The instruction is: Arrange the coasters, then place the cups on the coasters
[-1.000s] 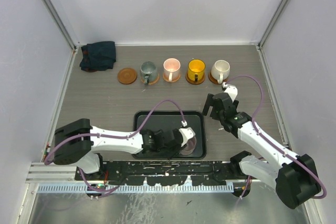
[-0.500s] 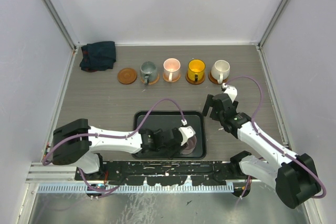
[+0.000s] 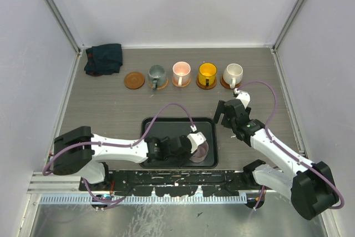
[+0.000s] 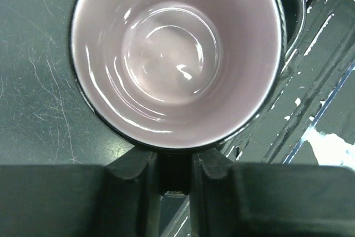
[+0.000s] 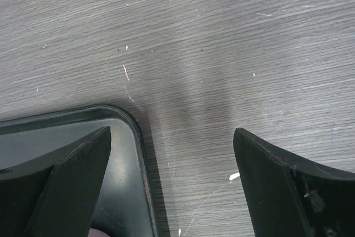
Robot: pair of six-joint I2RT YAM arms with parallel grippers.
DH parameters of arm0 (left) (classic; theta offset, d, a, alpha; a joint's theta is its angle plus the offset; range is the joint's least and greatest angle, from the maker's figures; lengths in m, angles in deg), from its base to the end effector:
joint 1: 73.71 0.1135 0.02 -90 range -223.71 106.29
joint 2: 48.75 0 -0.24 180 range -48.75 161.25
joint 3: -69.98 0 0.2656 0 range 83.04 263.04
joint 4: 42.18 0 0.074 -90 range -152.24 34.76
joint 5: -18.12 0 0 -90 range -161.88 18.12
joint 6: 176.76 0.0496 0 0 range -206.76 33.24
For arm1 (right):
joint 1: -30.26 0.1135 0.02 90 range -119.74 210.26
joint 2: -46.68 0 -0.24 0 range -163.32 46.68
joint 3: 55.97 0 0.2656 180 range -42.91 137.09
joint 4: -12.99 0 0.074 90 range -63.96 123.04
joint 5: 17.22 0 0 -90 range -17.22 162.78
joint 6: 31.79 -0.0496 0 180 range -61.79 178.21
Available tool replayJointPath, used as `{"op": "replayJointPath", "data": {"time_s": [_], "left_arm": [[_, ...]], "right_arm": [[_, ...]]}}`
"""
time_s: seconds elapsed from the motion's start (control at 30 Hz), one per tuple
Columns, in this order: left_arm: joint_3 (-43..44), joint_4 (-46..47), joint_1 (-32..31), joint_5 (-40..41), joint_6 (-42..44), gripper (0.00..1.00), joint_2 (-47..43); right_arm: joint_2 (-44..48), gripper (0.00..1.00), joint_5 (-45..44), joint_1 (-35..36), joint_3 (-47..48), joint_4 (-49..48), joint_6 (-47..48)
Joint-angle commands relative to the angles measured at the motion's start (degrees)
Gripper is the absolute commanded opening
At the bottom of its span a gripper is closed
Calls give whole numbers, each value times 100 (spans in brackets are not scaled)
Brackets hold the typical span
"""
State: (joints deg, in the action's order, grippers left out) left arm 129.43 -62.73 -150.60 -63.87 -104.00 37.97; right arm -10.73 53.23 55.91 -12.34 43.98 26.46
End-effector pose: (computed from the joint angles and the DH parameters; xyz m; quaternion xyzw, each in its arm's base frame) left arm 0.0805 -0.3150 0.1402 0.4411 0.8200 -0.2184 0.2922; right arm 0.2185 0.0865 0.1674 0.1136 0.9049 0.0445 0.4077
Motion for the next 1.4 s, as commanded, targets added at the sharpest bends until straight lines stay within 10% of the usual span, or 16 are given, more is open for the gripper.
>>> {"op": "replayJointPath", "data": {"time_s": [0.0, 0.17, 0.67, 1.37], "left_arm": [[-60, 463, -20, 118, -46, 16, -177], [-73, 474, -18, 262, -45, 1, -273], [829, -536, 228, 2340, 1088, 0, -1982], [1315, -166, 5339, 851, 604, 0, -1794]], "right_arm": [[-7, 95, -17, -6, 2, -229, -109], [-15, 95, 15, 9, 9, -246, -112], [302, 94, -231, 55, 1, -216, 12], [48, 94, -564, 72, 418, -347, 322]]}}
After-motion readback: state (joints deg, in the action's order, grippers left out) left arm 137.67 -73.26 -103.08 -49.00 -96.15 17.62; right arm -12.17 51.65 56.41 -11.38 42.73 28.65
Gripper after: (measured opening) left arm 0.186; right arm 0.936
